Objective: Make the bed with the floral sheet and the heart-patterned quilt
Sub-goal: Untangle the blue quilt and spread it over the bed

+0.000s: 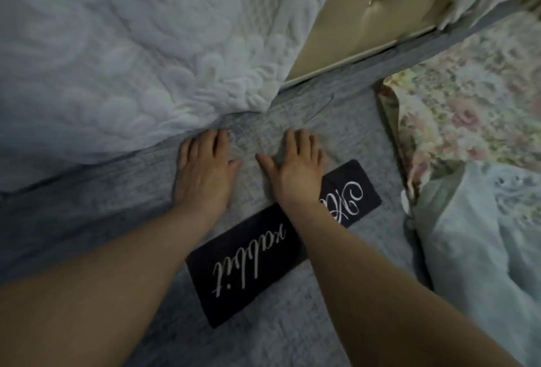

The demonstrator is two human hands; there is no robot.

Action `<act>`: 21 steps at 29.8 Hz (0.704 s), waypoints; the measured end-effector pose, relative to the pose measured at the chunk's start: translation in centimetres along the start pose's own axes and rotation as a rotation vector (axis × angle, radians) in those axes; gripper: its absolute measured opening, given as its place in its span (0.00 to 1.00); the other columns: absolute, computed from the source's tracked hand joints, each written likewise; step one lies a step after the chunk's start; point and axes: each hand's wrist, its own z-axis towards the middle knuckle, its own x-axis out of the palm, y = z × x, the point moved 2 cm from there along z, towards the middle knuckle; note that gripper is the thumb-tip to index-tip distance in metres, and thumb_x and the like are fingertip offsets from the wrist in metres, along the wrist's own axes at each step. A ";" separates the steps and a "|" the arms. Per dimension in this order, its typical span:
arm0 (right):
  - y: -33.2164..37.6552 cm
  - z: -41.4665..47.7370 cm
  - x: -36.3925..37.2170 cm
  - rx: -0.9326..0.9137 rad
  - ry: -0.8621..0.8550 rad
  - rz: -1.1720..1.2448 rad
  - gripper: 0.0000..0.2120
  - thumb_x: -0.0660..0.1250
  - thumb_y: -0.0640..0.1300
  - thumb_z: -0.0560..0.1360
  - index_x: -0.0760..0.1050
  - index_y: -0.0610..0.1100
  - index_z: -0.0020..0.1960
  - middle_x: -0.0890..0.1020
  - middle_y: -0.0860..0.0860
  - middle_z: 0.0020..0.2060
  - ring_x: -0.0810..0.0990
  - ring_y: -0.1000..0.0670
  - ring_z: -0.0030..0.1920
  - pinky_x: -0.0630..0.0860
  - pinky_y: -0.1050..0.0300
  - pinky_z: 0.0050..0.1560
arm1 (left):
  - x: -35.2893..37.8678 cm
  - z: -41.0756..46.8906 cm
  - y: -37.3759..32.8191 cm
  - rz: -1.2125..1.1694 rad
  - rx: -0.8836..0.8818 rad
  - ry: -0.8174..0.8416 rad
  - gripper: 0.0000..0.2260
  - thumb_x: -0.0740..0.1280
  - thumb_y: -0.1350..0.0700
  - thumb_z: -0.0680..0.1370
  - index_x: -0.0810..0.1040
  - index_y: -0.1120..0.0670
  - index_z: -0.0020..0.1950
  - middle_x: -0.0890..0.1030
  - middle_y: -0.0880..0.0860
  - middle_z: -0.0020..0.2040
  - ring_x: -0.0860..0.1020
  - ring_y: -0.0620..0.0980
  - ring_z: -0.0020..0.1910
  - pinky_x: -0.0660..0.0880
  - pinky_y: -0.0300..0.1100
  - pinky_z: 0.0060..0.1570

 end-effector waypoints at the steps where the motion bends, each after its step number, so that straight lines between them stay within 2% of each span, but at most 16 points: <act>1: 0.3 0.1 0.2 -0.058 -0.052 0.075 0.32 0.62 0.62 0.78 0.67 0.43 0.74 0.66 0.44 0.75 0.58 0.42 0.76 0.52 0.45 0.75 | 0.0 0.1 0.4 -0.008 -0.016 -0.049 0.23 0.64 0.48 0.78 0.73 0.59 0.69 0.74 0.61 0.64 0.71 0.62 0.62 0.59 0.53 0.68; 3: -0.7 0.7 0.8 -0.177 -0.194 0.170 0.21 0.65 0.55 0.79 0.77 0.43 0.66 0.75 0.46 0.68 0.67 0.44 0.72 0.60 0.48 0.72 | 1.2 0.3 0.0 -0.066 -0.024 -0.148 0.15 0.66 0.49 0.77 0.77 0.56 0.60 0.77 0.58 0.57 0.73 0.61 0.57 0.63 0.53 0.63; 5: -1.0 1.1 1.3 -0.269 -0.281 0.253 0.13 0.67 0.48 0.79 0.83 0.41 0.56 0.82 0.46 0.57 0.77 0.44 0.61 0.70 0.49 0.65 | 1.6 0.4 -0.1 -0.130 -0.022 -0.193 0.09 0.67 0.52 0.78 0.79 0.55 0.53 0.78 0.57 0.52 0.73 0.61 0.52 0.65 0.50 0.57; 7: -0.8 1.2 2.0 -0.365 -0.321 0.325 0.09 0.67 0.40 0.78 0.83 0.37 0.43 0.83 0.46 0.44 0.80 0.45 0.44 0.76 0.46 0.50 | 2.3 0.1 0.1 -0.163 -0.025 -0.203 0.06 0.66 0.54 0.78 0.80 0.55 0.49 0.78 0.56 0.48 0.73 0.60 0.49 0.63 0.48 0.51; 9: -0.3 1.5 2.0 -0.415 -0.383 0.299 0.10 0.67 0.34 0.76 0.81 0.36 0.37 0.82 0.45 0.37 0.79 0.45 0.37 0.76 0.46 0.42 | 2.4 0.5 0.3 -0.194 -0.024 -0.224 0.06 0.65 0.54 0.78 0.79 0.55 0.47 0.78 0.56 0.47 0.72 0.59 0.48 0.63 0.47 0.49; 11: -0.6 1.7 1.6 -0.441 -0.418 0.269 0.09 0.67 0.31 0.75 0.80 0.35 0.37 0.82 0.44 0.37 0.79 0.43 0.36 0.76 0.45 0.41 | 2.5 0.7 -0.2 -0.216 0.005 -0.234 0.07 0.63 0.54 0.79 0.79 0.55 0.45 0.77 0.55 0.46 0.72 0.59 0.46 0.64 0.48 0.47; 16: -0.6 3.0 2.6 -0.513 -0.455 0.202 0.06 0.68 0.31 0.73 0.81 0.35 0.37 0.83 0.43 0.39 0.81 0.42 0.38 0.77 0.49 0.44 | 3.4 1.6 0.5 -0.198 -0.012 -0.235 0.06 0.63 0.57 0.79 0.78 0.55 0.45 0.76 0.56 0.44 0.72 0.58 0.46 0.68 0.50 0.45; 21: 0.0 4.7 2.8 -0.498 -0.440 0.177 0.07 0.70 0.31 0.71 0.81 0.35 0.34 0.83 0.43 0.35 0.79 0.42 0.34 0.76 0.53 0.37 | 3.5 3.2 1.0 -0.157 0.017 -0.189 0.07 0.61 0.56 0.81 0.78 0.57 0.50 0.77 0.58 0.50 0.74 0.60 0.50 0.69 0.50 0.47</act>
